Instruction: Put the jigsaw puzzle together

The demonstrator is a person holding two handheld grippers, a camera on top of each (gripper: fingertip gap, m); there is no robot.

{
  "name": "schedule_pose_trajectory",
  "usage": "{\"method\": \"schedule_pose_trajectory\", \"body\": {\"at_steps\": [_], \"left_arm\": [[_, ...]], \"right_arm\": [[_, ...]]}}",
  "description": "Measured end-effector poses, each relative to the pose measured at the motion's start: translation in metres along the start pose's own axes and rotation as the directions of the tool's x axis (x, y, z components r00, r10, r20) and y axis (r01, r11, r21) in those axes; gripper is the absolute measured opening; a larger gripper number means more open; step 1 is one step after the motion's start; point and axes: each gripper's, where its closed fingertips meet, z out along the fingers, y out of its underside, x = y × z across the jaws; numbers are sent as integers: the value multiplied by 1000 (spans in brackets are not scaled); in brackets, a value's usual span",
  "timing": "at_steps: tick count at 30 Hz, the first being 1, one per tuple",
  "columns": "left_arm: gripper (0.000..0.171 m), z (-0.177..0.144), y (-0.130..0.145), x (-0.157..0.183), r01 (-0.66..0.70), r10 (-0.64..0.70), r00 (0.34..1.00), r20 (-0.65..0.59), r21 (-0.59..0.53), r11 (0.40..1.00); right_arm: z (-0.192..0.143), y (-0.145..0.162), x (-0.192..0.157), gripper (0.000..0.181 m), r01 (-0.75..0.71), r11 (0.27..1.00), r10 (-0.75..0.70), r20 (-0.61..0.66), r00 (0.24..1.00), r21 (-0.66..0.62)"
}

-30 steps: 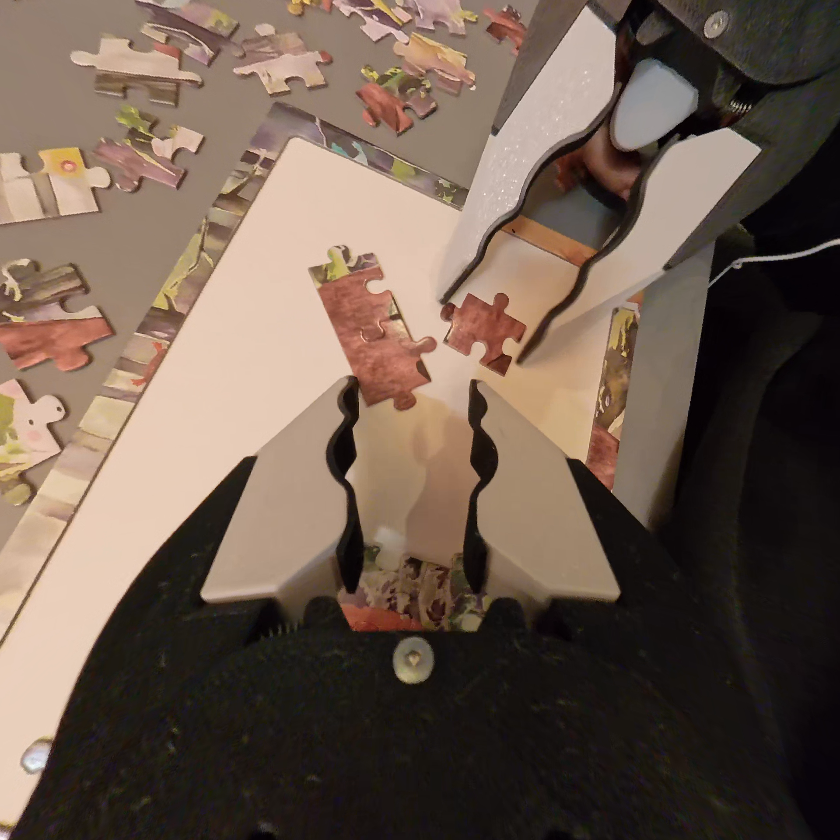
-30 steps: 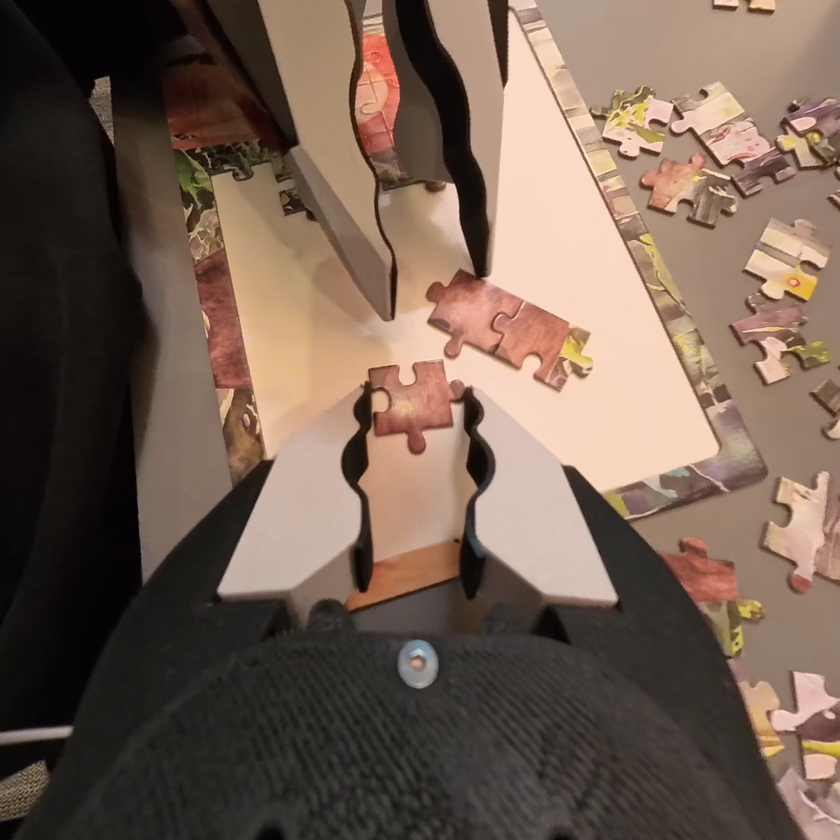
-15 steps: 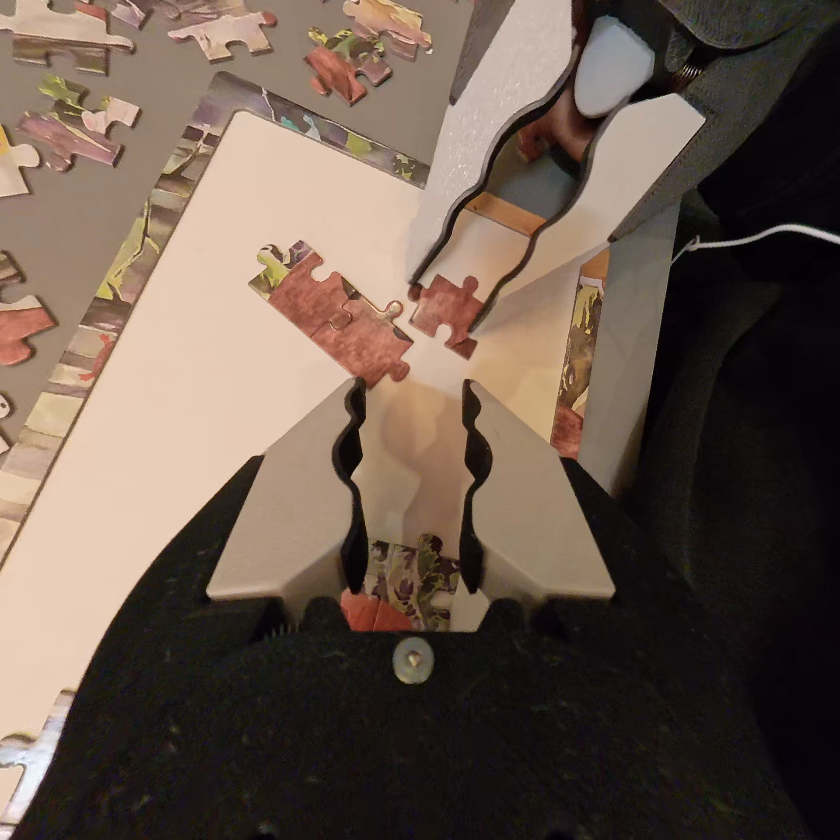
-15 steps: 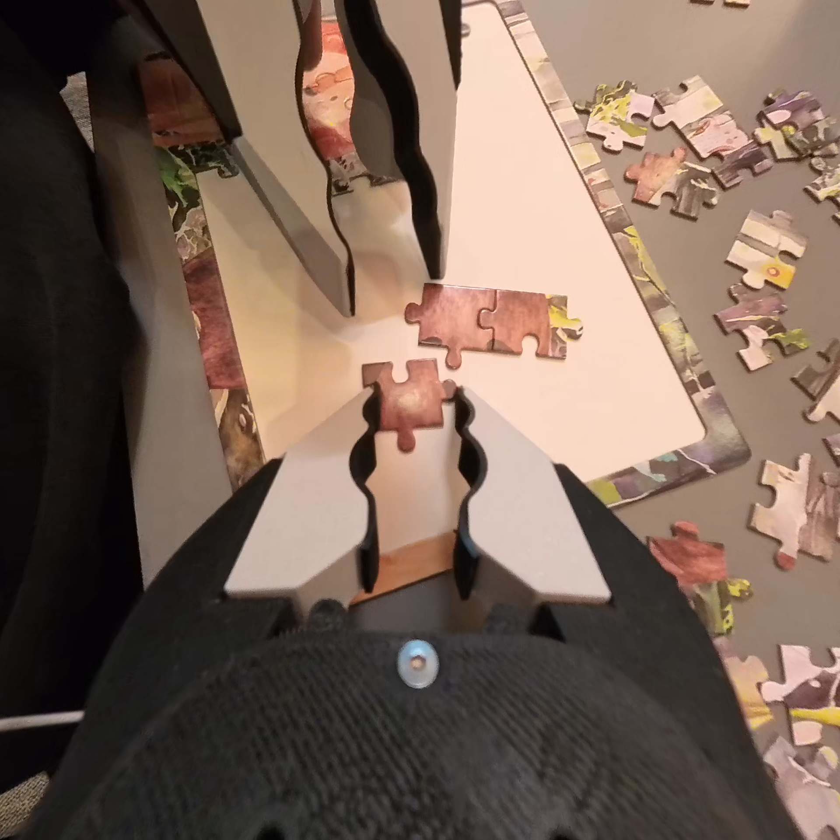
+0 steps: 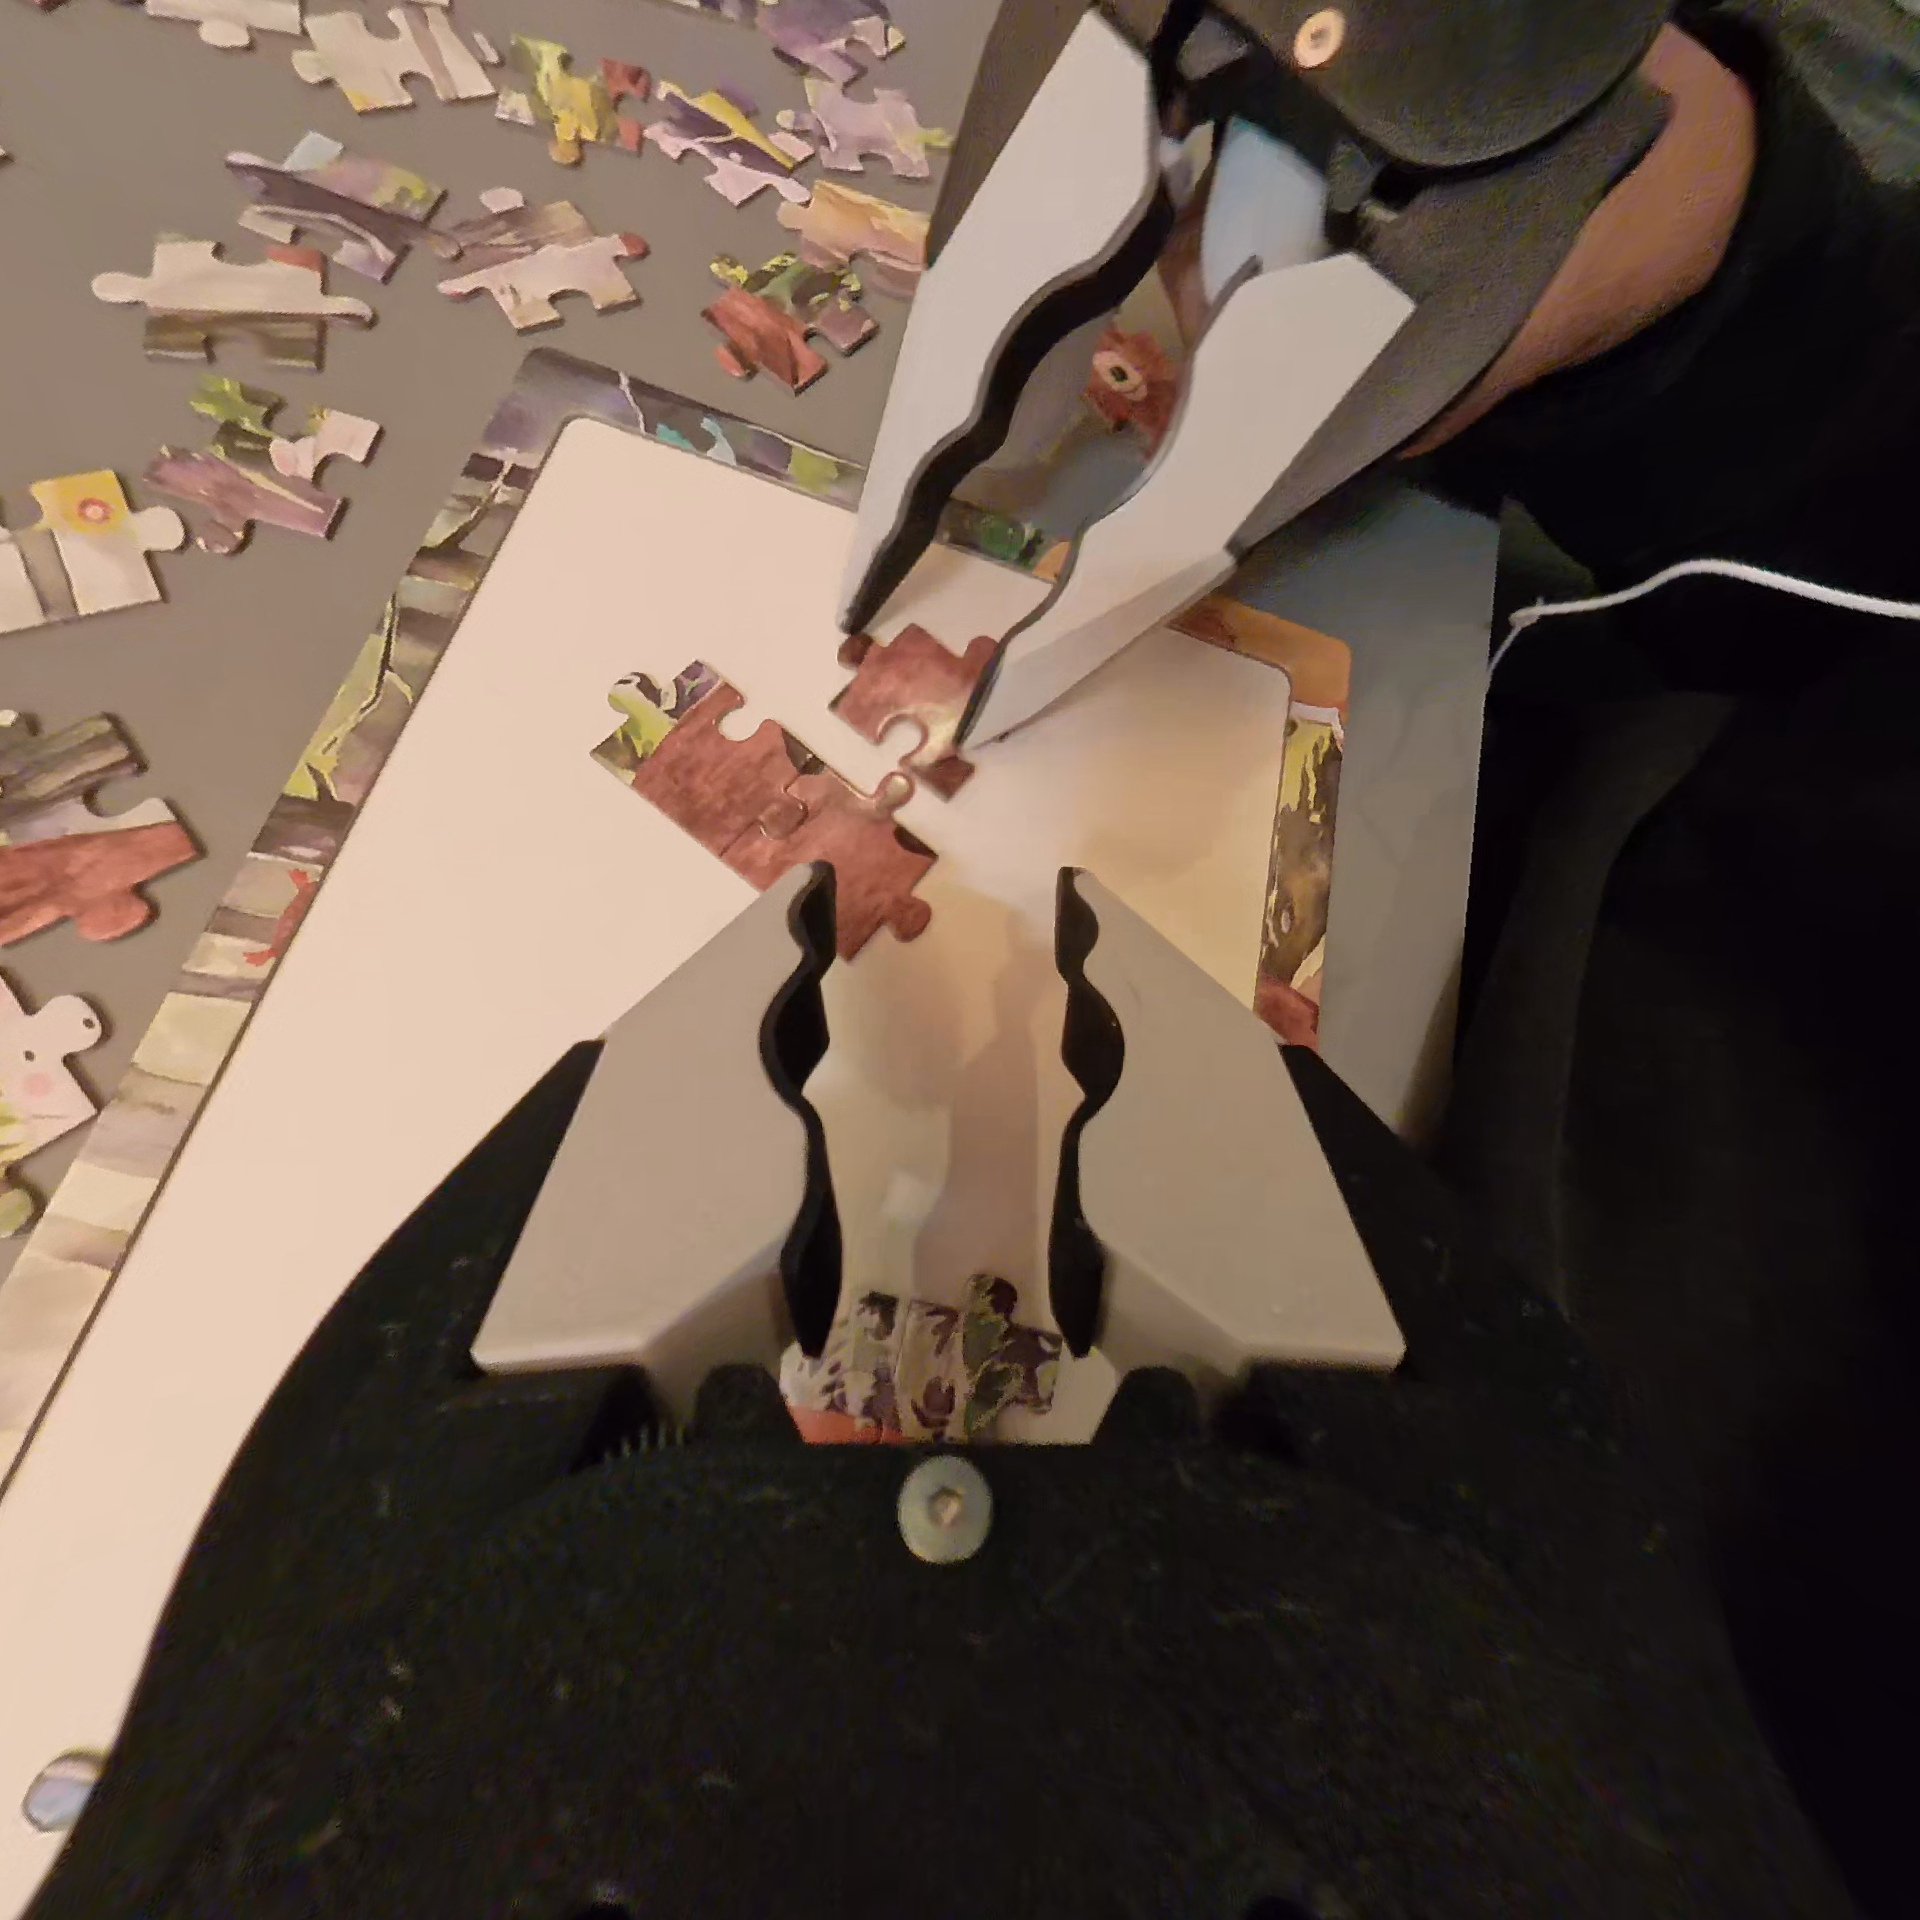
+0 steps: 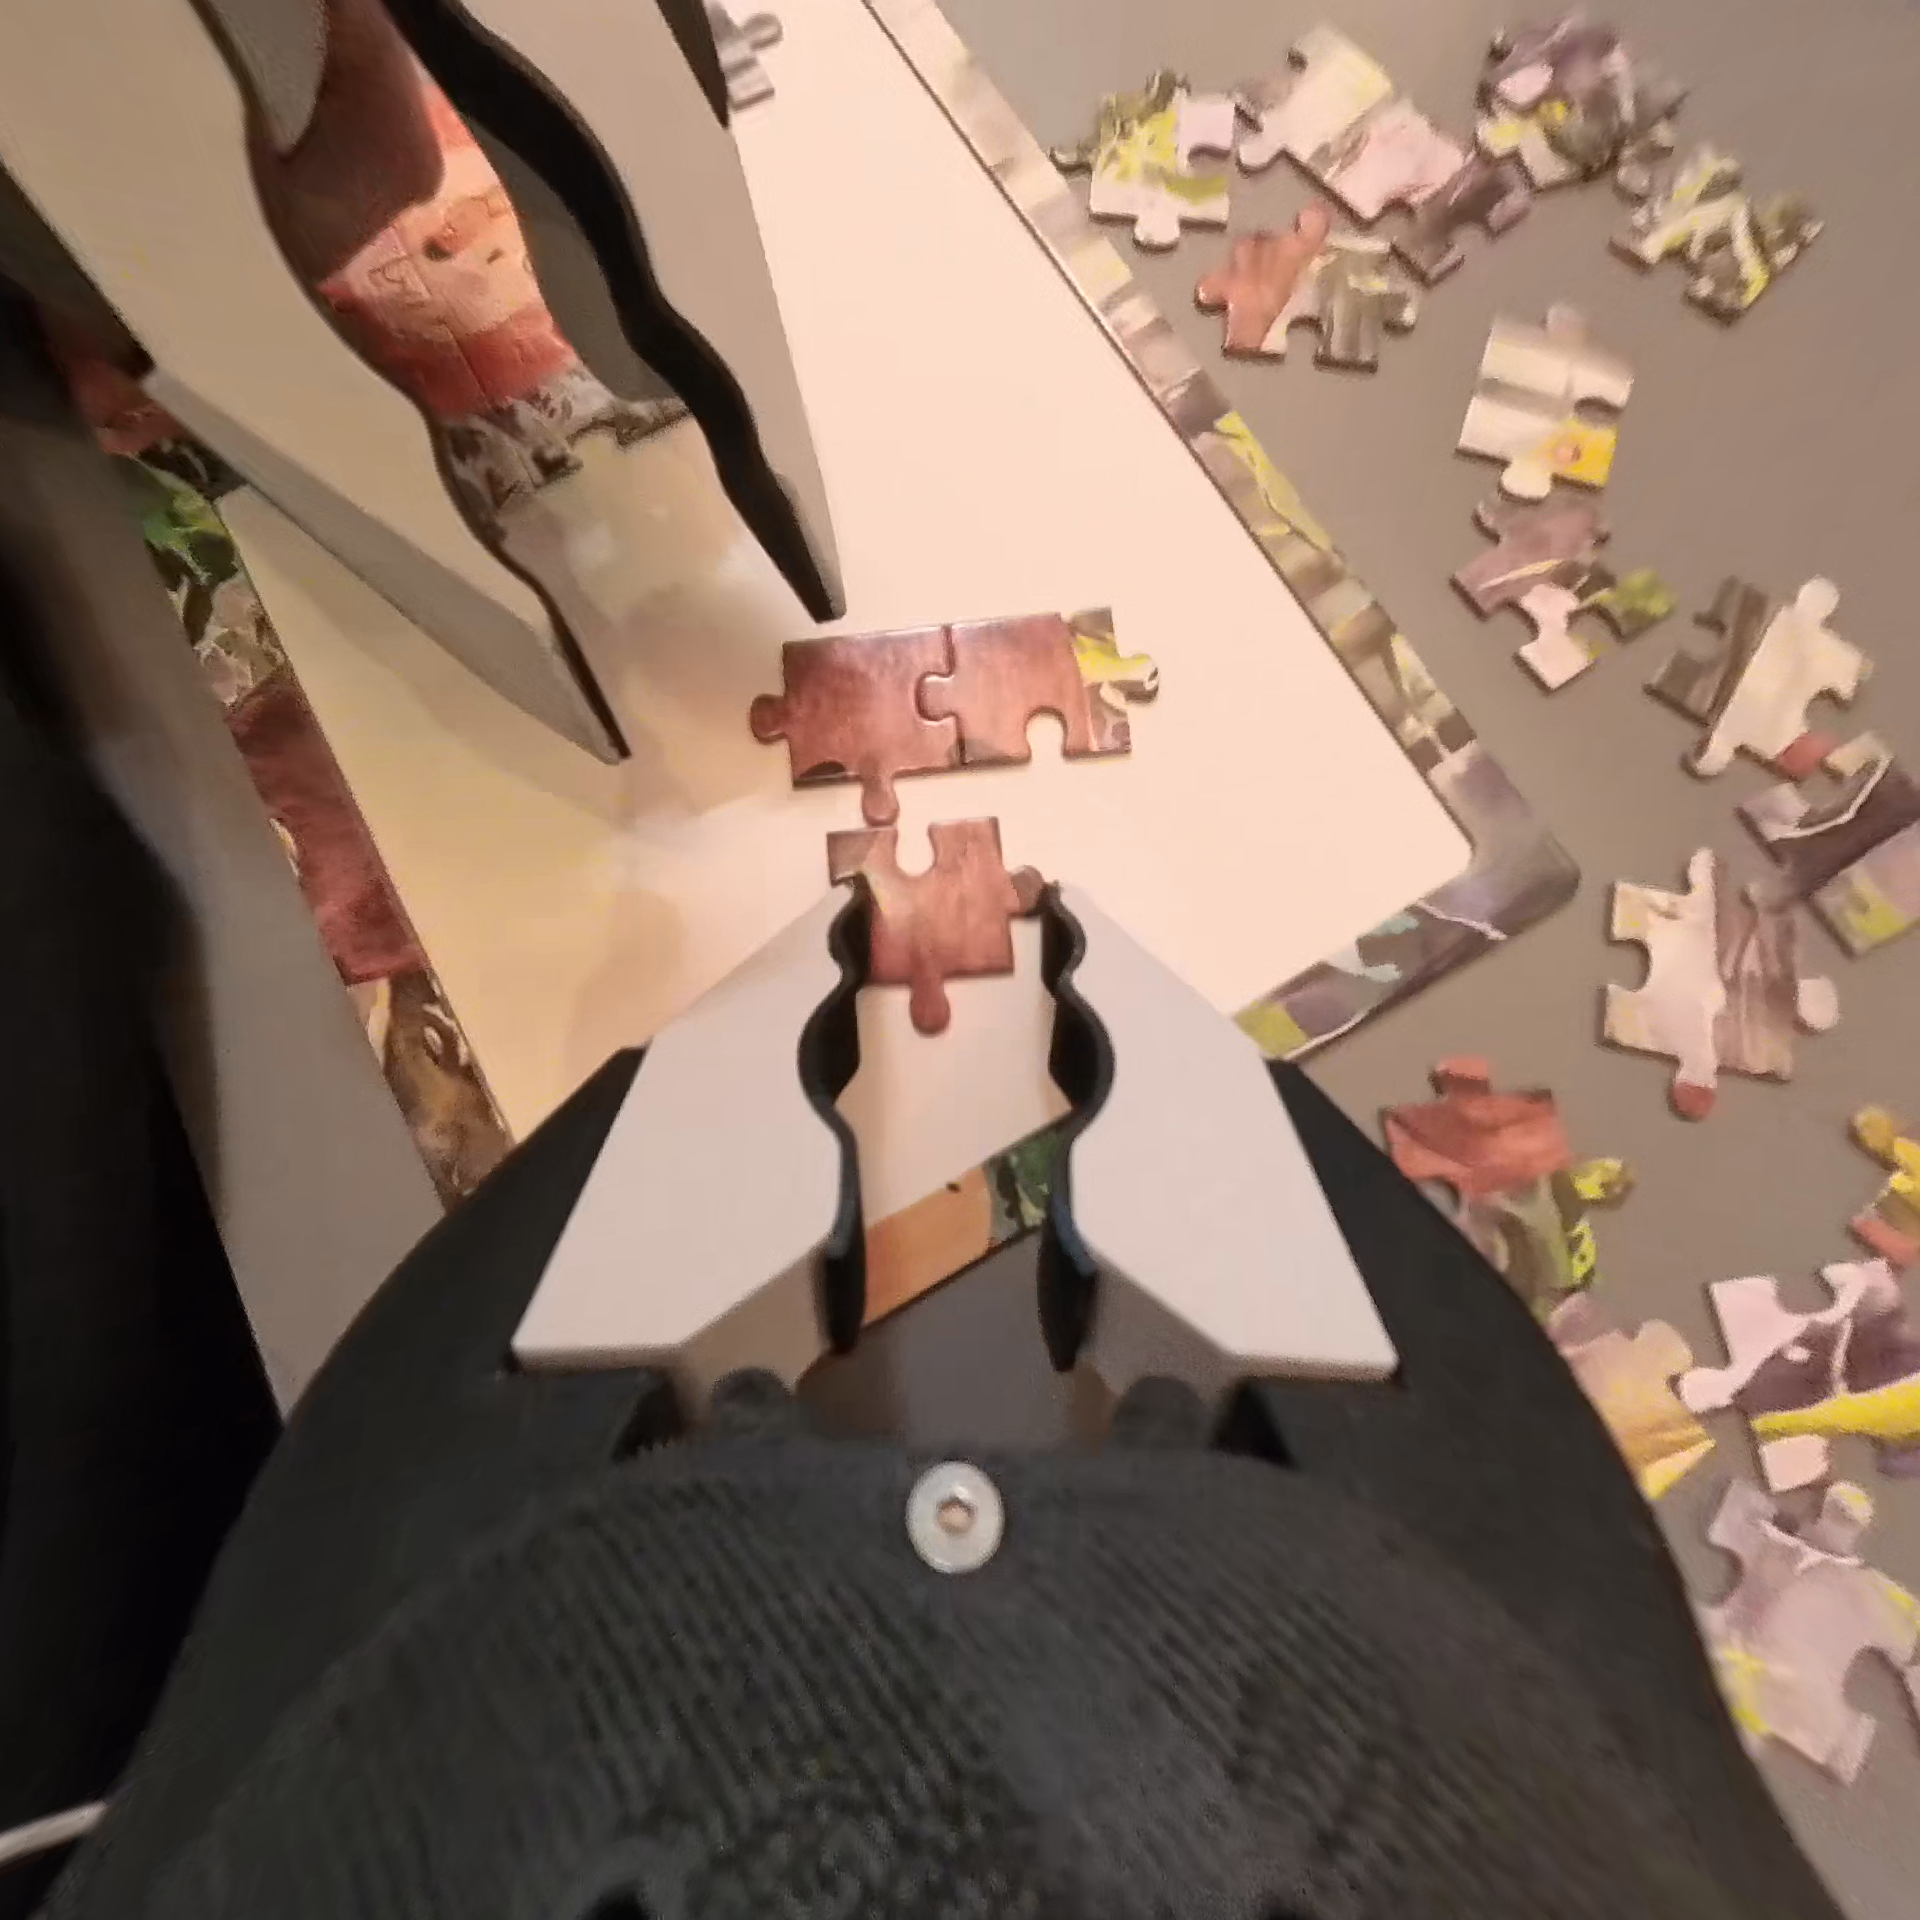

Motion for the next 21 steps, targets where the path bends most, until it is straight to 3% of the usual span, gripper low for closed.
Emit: {"method": "schedule_pose_trajectory", "body": {"at_steps": [11, 21], "left_arm": [[42, 10, 11, 4, -6, 5, 1000, -15, -57, 998], [42, 11, 10, 4, 13, -14, 1000, -26, -49, 999]], "right_arm": [[6, -9, -8, 31, -66, 998, 66, 1, 998, 2], [8, -7, -9, 31, -32, 999, 32, -19, 999, -22]]}}
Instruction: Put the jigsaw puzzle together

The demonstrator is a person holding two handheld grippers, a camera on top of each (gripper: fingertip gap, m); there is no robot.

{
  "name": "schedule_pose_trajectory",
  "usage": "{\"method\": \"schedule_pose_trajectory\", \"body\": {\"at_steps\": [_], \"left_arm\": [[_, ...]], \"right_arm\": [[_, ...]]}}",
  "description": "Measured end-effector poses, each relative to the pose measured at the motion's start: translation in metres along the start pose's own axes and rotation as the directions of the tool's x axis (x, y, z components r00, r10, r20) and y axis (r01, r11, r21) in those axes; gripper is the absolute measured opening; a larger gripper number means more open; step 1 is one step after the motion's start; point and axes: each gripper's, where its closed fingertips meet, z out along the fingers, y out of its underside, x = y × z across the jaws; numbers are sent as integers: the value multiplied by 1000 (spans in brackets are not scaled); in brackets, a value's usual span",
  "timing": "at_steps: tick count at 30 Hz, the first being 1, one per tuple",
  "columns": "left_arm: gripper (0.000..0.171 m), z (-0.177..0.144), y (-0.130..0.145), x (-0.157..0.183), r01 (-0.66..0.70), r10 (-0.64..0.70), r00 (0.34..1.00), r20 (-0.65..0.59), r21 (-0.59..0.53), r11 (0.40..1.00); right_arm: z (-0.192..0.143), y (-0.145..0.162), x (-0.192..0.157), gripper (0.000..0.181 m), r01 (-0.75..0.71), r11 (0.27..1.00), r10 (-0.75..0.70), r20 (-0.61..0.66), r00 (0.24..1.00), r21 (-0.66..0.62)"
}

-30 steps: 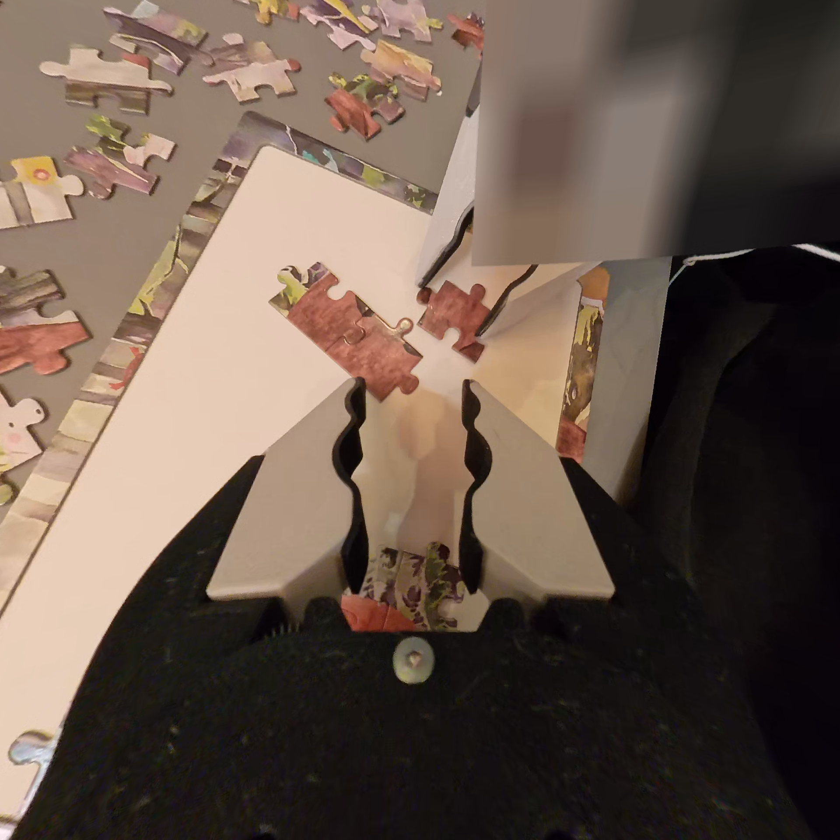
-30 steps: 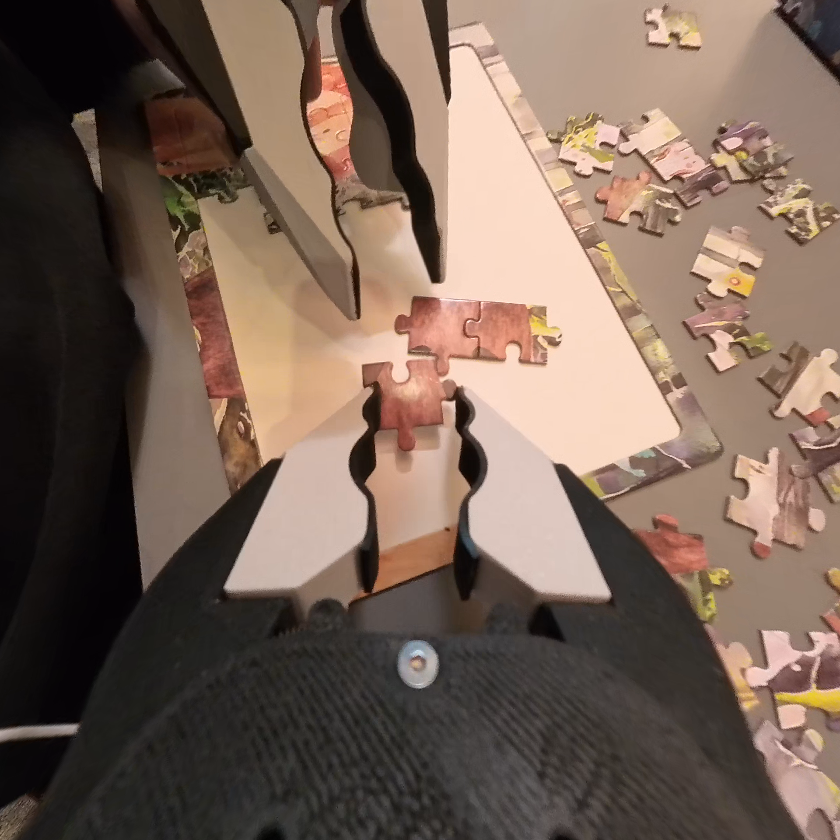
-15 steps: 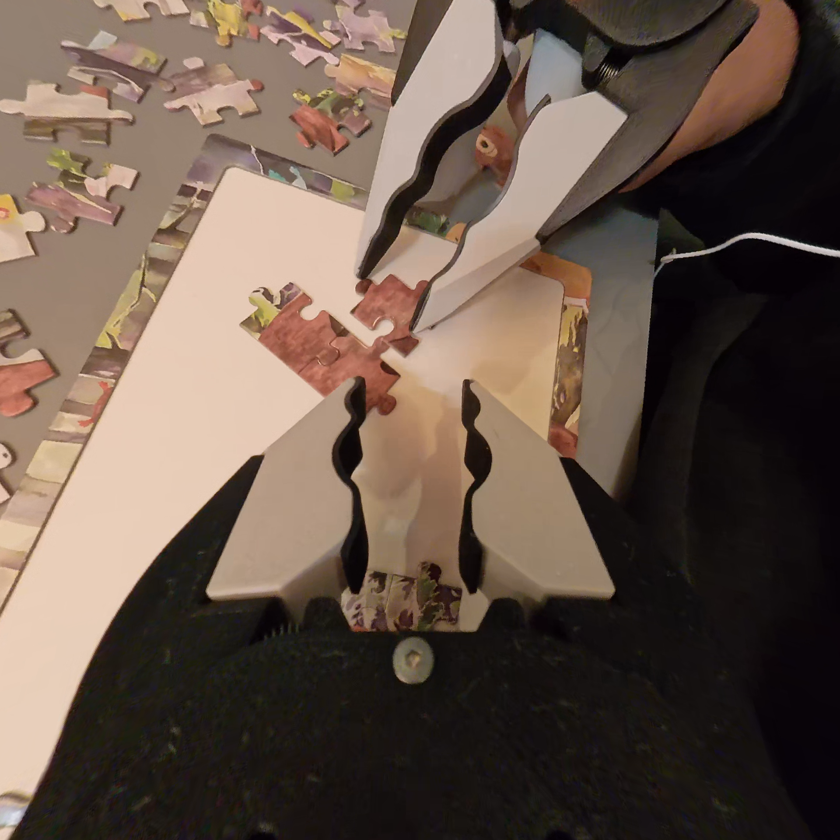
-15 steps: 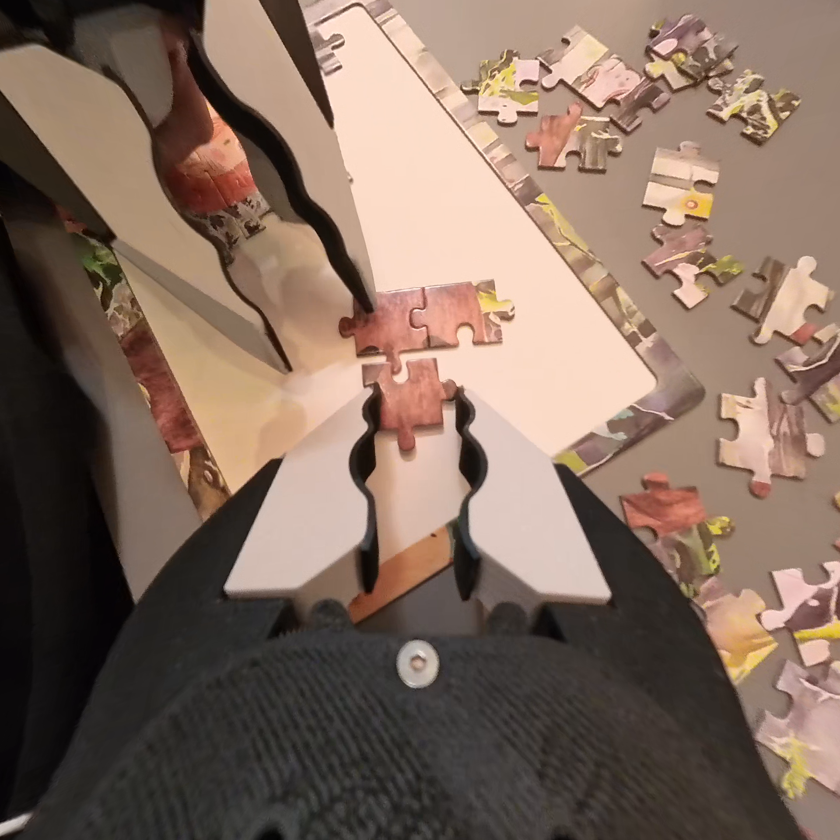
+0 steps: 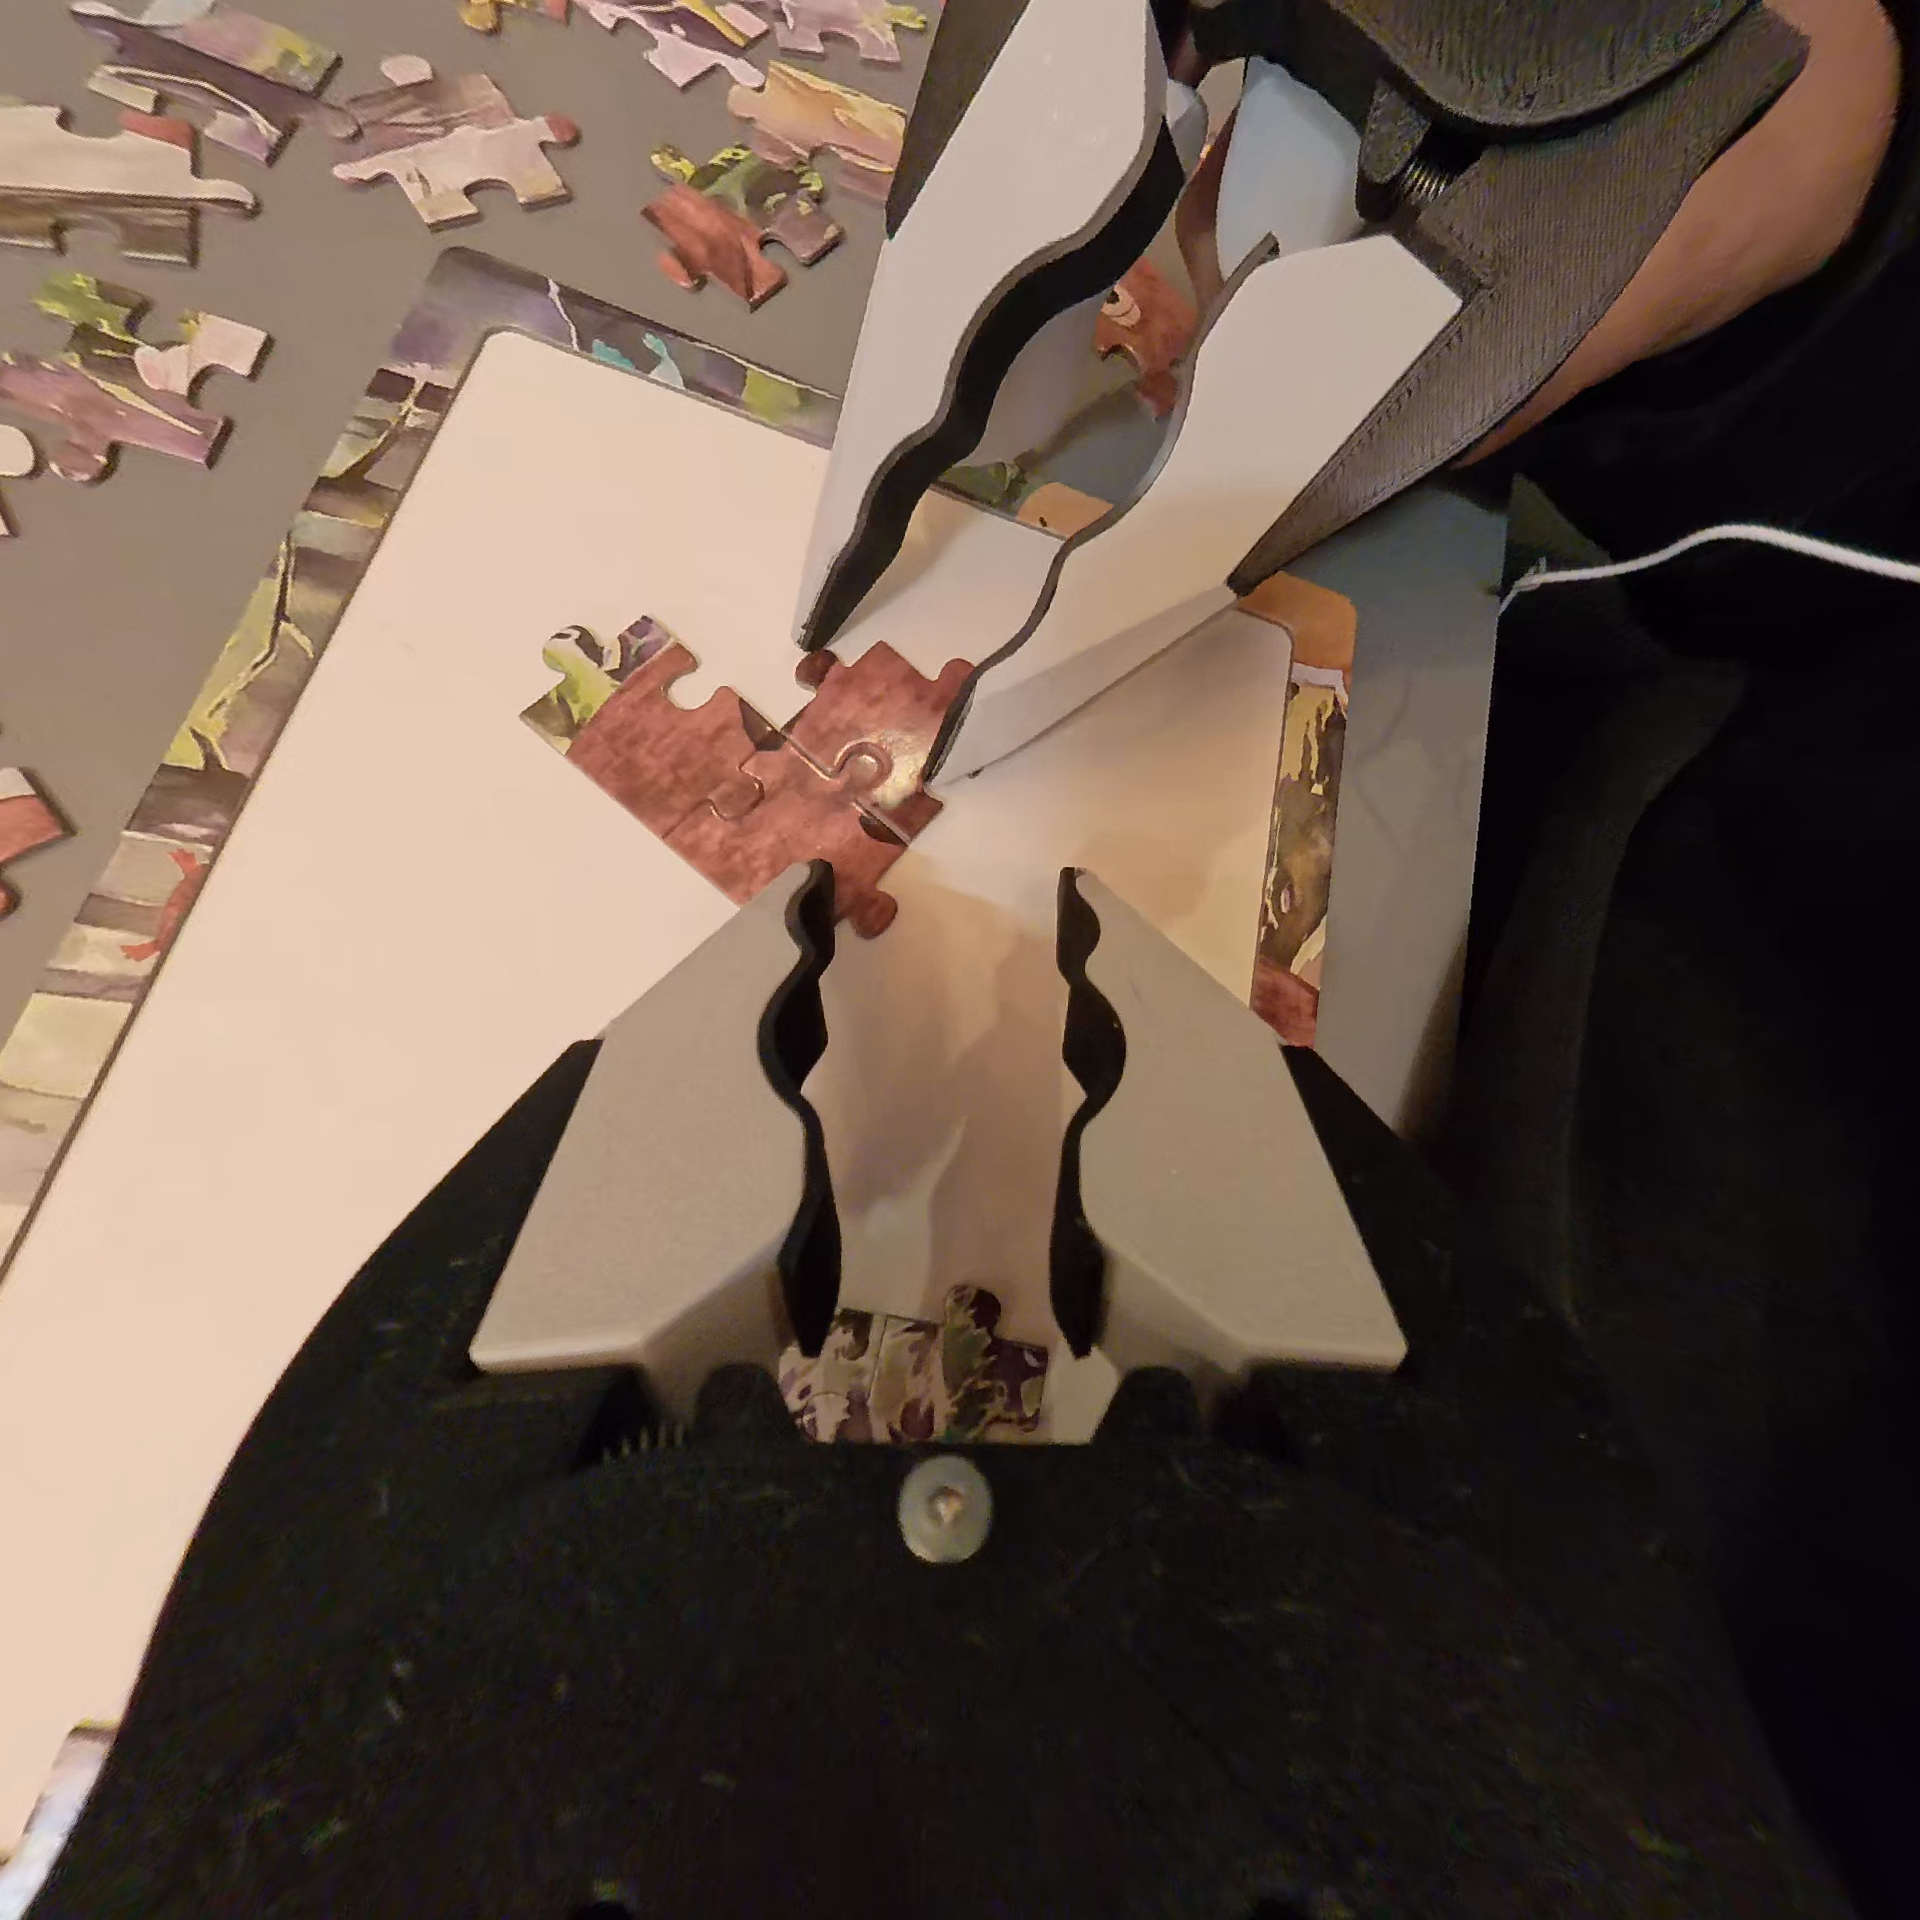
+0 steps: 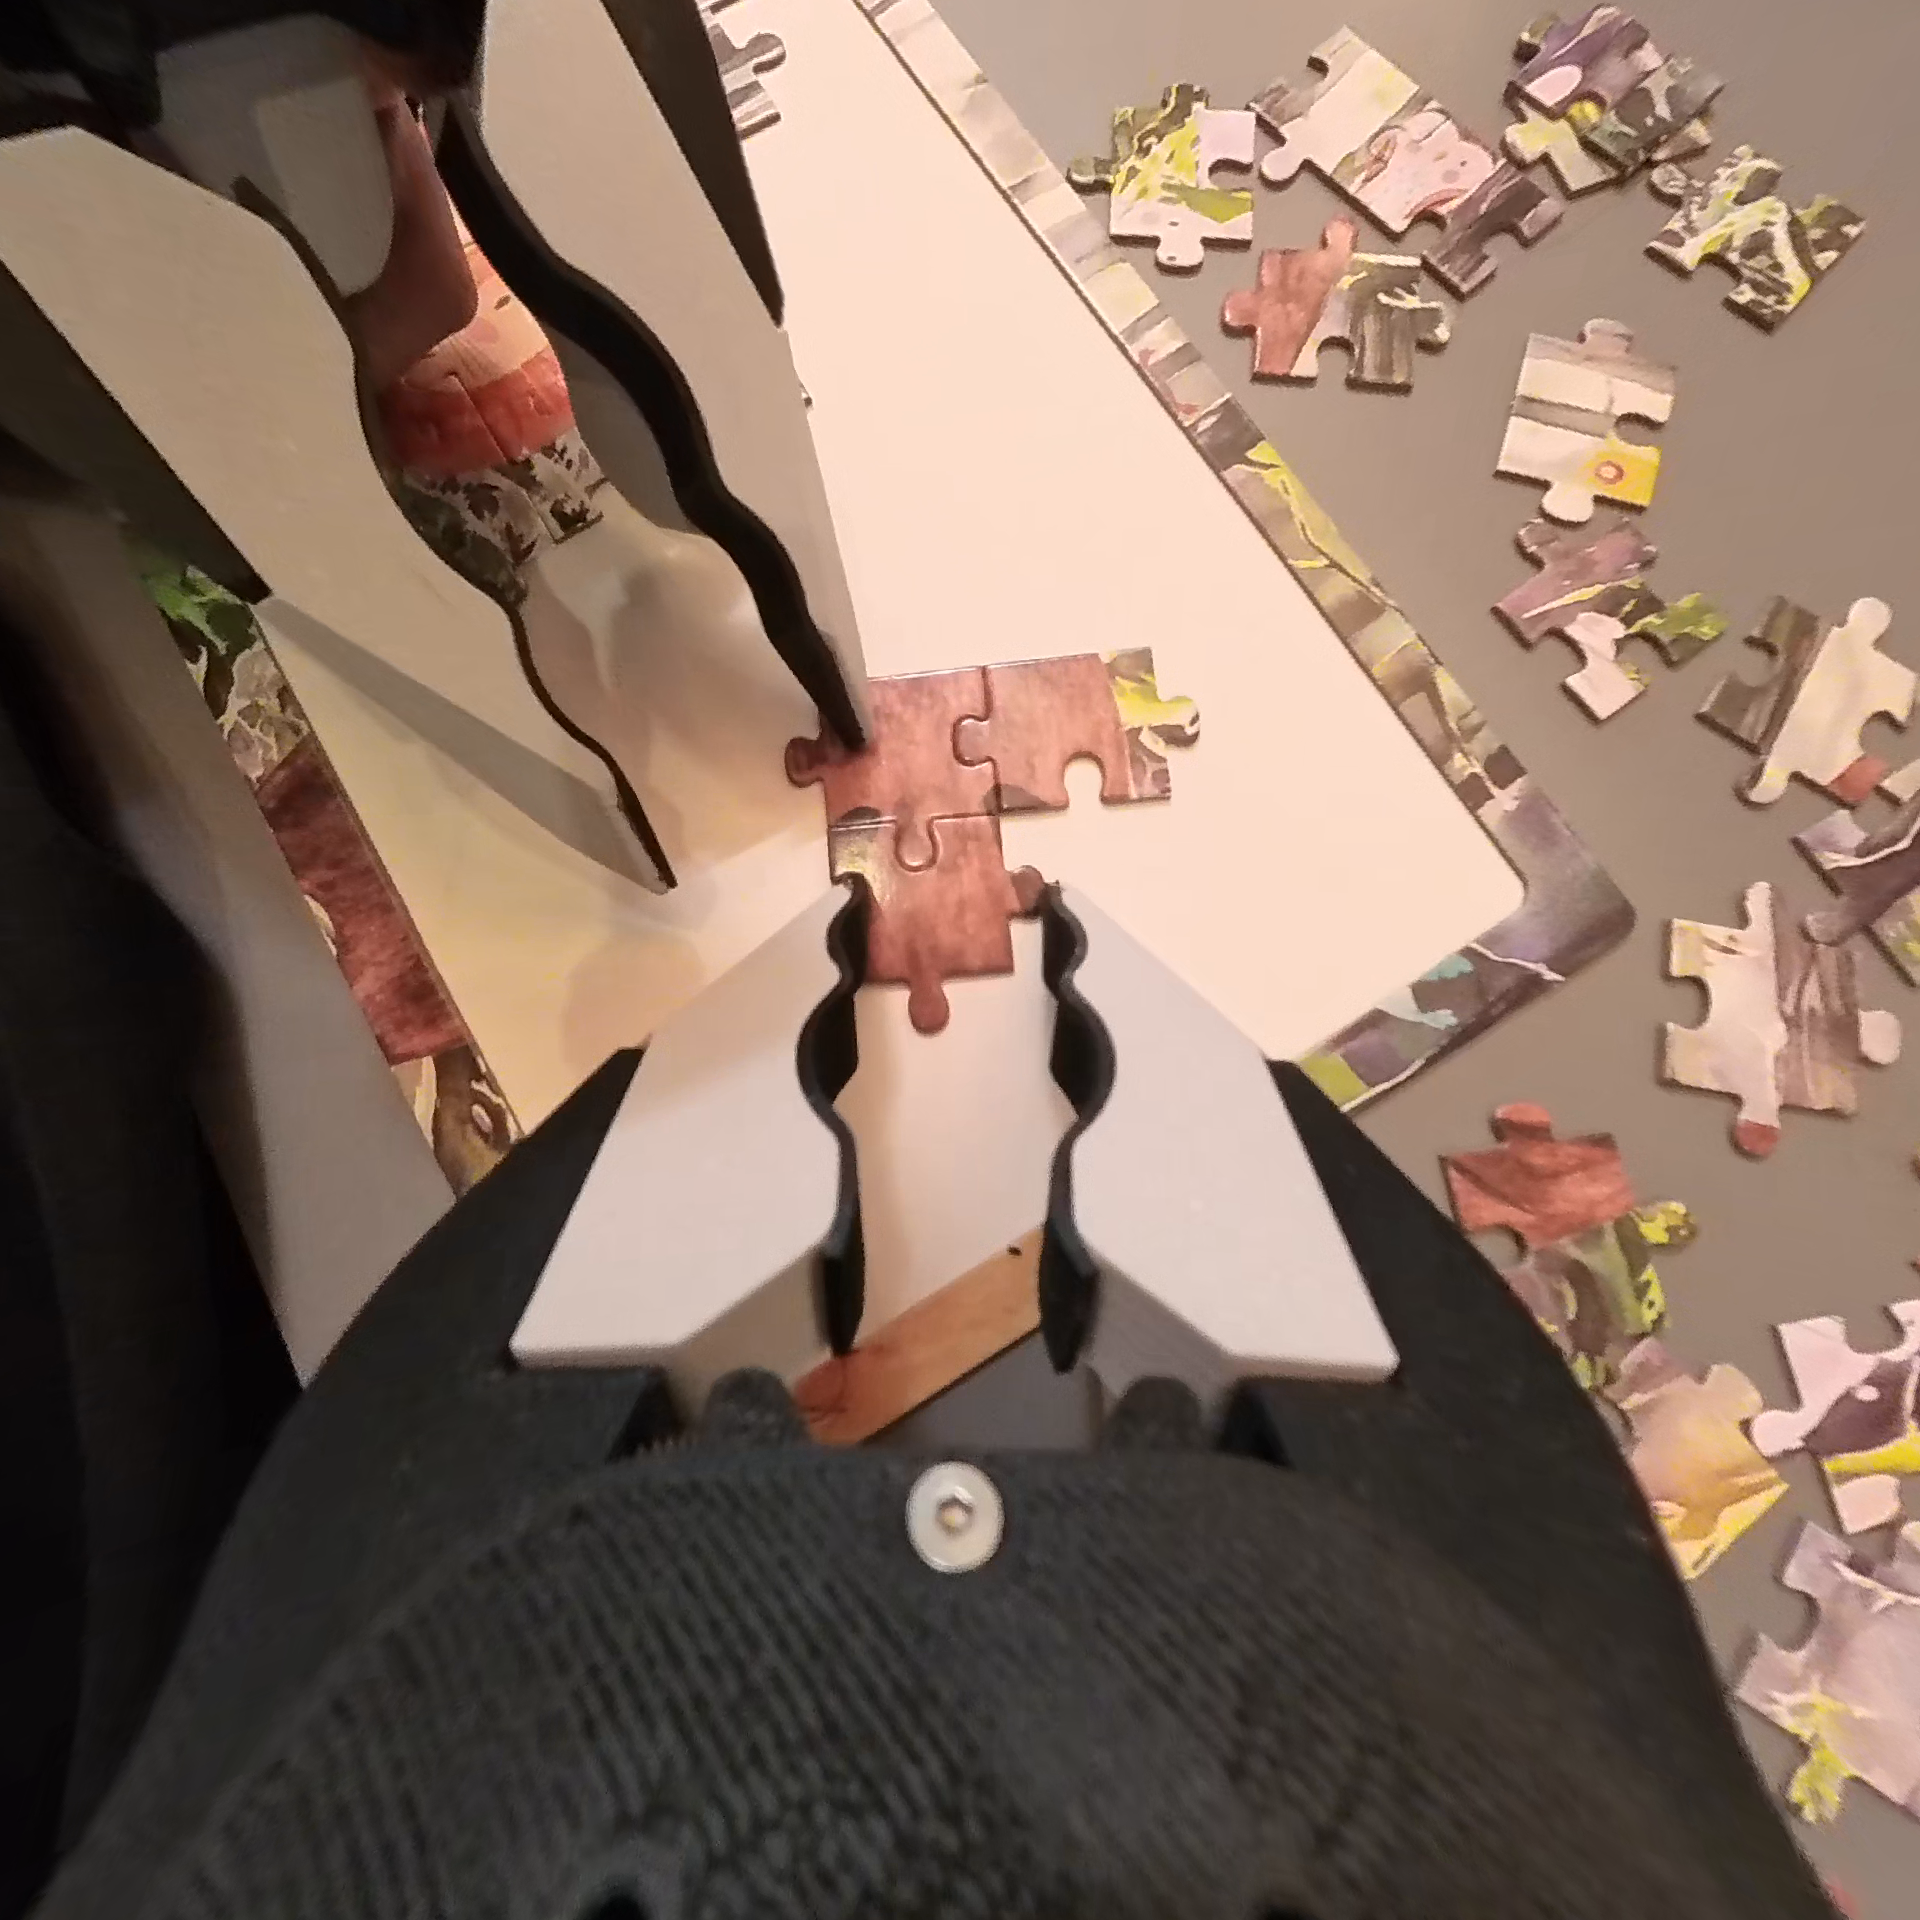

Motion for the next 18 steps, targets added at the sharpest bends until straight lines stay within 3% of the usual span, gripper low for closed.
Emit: {"method": "schedule_pose_trajectory", "body": {"at_steps": [18], "left_arm": [[42, 0, 0, 0, 1, -1, 1000, -2, 3, 1000]], "right_arm": [[-5, -7, -4, 36, 49, 998, -49, -3, 999, 37]]}}
